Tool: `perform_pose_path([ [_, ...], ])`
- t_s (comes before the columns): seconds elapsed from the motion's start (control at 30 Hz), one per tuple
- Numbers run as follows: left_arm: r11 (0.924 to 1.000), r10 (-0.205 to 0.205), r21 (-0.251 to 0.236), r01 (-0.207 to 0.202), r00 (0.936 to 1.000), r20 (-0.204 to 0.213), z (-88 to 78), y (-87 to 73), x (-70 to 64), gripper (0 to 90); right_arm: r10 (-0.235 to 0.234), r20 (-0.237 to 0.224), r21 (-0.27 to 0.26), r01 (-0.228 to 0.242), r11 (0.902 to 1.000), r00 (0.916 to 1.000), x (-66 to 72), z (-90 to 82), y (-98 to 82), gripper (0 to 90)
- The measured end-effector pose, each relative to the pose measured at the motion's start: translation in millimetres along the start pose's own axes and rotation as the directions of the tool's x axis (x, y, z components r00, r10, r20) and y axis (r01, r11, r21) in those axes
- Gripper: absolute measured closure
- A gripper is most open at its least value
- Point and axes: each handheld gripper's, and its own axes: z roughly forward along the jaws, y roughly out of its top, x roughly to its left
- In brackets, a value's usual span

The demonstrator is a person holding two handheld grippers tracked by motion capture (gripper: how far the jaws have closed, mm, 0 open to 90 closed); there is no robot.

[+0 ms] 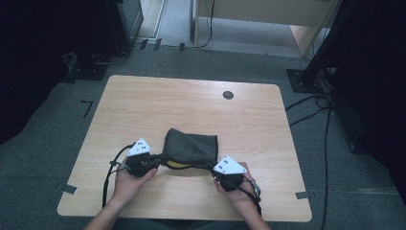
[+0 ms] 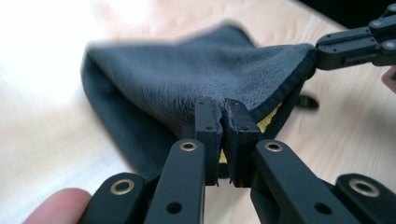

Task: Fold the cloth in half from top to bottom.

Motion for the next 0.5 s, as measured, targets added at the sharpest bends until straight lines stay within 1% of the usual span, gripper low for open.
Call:
perform_pose_path([
  [0.03,0.9999,0.005,-0.014,-0.005,1.0,-0.004,-0.2,9.1,2.4,85.9,0.002,0.016,-0.014,-0.001,0.9999,0.9999,-6.2,-0.3,8.3,86.2],
  [0.1,0.9991,0.004,-0.043,-0.005,0.9999,-0.012,0.8,27.6,8.1,86.2,0.027,0.031,-0.035,-0.026,0.999,0.9991,-22.0,1.9,26.7,86.3],
  [0.13,0.998,0.002,-0.063,-0.003,0.9999,-0.017,3.1,42.3,13.1,86.4,0.044,0.042,-0.044,-0.042,0.9981,0.9982,-28.7,3.6,34.0,86.3],
  [0.2,0.9967,-0.007,-0.081,0.005,0.9995,-0.031,8.3,64.0,20.6,86.6,0.081,0.057,-0.055,-0.078,0.9954,0.9951,-52.1,12.9,56.5,86.4],
  [0.23,0.9954,-0.019,-0.095,0.015,0.9991,-0.038,12.6,78.7,26.9,86.7,0.099,0.059,-0.064,-0.095,0.9934,0.9933,-60.6,16.3,63.8,86.4],
  [0.27,0.9943,-0.036,-0.102,0.032,0.9986,-0.038,16.9,89.3,32.7,86.8,0.125,0.06,-0.065,-0.121,0.9906,0.9904,-73.1,22.6,75.3,86.5],
  [0.3,0.9931,-0.057,-0.105,0.053,0.9977,-0.036,21.2,97.8,38.1,86.8,0.122,0.079,-0.061,-0.117,0.9912,0.9894,-81.8,28.0,83.2,86.4],
  [0.33,0.9925,-0.067,-0.105,0.063,0.997,-0.038,24.1,102.5,41.6,86.7,0.124,0.095,-0.054,-0.12,0.9914,0.9877,-88.5,32.5,88.5,86.4],
  [0.37,0.9918,-0.082,-0.102,0.077,0.9957,-0.042,27.5,106.4,45.2,86.8,0.126,0.092,-0.051,-0.122,0.9912,0.9877,-92.3,35.5,90.4,86.4],
  [0.4,0.9899,-0.106,-0.099,0.102,0.9935,-0.041,29.3,107.3,47.7,86.7,0.142,0.077,-0.044,-0.139,0.9894,0.9869,-93.9,37.7,90.6,86.4],
  [0.43,0.9887,-0.121,-0.092,0.118,0.9922,-0.029,28.8,105.0,49.5,86.7,0.146,0.059,-0.036,-0.144,0.9889,0.9875,-91.5,37.6,88.9,86.4],
  [0.47,0.9897,-0.114,-0.089,0.112,0.9931,-0.025,27.6,100.7,49.3,86.7,0.13,0.027,-0.029,-0.129,0.9912,0.9912,-83.0,35.3,84.6,86.3],
  [0.5,0.9926,-0.096,-0.078,0.094,0.9949,-0.031,26.9,95.1,48.5,86.7,0.102,0.001,-0.021,-0.102,0.9946,0.9948,-73.6,32.2,79.7,86.2],
])
